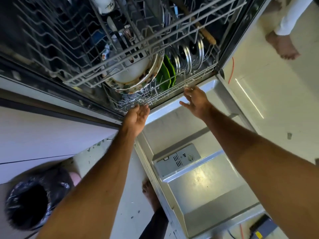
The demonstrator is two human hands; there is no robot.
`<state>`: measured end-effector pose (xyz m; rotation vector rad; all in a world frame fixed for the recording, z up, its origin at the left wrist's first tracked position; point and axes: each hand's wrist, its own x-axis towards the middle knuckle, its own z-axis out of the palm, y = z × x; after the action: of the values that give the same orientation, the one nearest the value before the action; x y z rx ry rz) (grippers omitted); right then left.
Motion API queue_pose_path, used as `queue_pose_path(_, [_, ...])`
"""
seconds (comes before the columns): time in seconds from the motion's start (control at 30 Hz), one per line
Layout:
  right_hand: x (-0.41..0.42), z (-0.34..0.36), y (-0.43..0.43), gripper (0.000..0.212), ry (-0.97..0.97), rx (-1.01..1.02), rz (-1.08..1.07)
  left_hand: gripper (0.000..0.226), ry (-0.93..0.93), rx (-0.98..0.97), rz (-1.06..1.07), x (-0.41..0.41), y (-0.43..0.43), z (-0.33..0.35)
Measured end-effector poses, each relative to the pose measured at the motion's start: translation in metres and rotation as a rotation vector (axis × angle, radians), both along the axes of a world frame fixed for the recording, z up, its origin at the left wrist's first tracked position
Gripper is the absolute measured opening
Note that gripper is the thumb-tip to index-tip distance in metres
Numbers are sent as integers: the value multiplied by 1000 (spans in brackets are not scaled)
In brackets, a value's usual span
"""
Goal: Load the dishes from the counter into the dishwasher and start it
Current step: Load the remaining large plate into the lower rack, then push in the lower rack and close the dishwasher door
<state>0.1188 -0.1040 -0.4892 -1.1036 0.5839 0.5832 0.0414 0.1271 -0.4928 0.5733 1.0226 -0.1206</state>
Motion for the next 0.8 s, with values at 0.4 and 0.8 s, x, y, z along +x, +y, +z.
queue_pose_path(0.4, [-130, 82, -73, 36, 168, -32, -165, 23, 3, -46, -329, -76, -139, 107])
queue_pose_path(0.8, [-412, 51, -210, 23, 580, -278, -209, 22, 438, -200, -488, -322, -301, 64])
